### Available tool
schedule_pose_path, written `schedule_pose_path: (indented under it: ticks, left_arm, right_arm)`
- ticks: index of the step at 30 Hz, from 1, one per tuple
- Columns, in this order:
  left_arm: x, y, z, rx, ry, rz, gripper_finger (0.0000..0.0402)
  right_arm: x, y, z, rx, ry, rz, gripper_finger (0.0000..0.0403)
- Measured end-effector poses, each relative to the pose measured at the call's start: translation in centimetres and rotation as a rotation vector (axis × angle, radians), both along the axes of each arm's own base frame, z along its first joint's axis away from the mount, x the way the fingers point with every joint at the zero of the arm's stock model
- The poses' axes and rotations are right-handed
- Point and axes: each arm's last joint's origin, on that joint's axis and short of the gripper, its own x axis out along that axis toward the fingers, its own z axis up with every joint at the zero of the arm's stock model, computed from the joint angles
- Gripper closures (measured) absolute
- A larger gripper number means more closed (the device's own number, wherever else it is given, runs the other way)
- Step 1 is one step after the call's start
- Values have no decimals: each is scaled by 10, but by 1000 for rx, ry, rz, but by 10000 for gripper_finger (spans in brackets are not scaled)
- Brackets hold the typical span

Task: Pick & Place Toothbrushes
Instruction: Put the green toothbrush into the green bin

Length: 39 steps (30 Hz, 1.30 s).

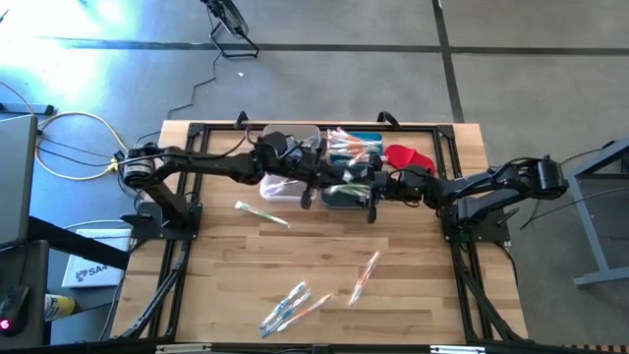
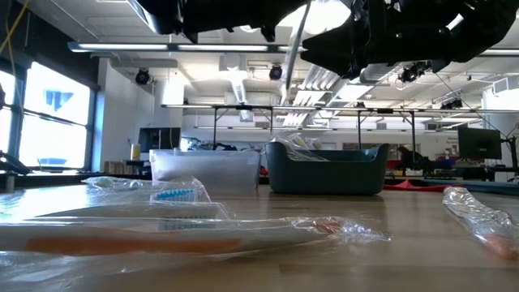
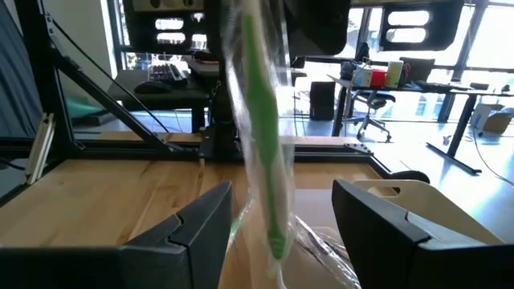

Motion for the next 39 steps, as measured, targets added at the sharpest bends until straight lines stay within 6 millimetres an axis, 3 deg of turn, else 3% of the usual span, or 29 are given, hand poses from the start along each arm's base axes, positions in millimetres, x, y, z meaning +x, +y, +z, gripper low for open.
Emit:
schedule_pose_path:
  ticks: [11, 30, 39]
  left_arm:
    - [13, -2, -13, -19, -45, -4, 401]
    - [14, -1, -13, -28, -81, 1, 401]
    - [14, -1, -13, -30, -74, 3, 401]
  right_arm:
    - [0, 1, 0, -5, 1, 30, 208]
    - [0, 2, 0, -8, 2, 69, 307]
    - [0, 2, 0, -8, 3, 76, 303]
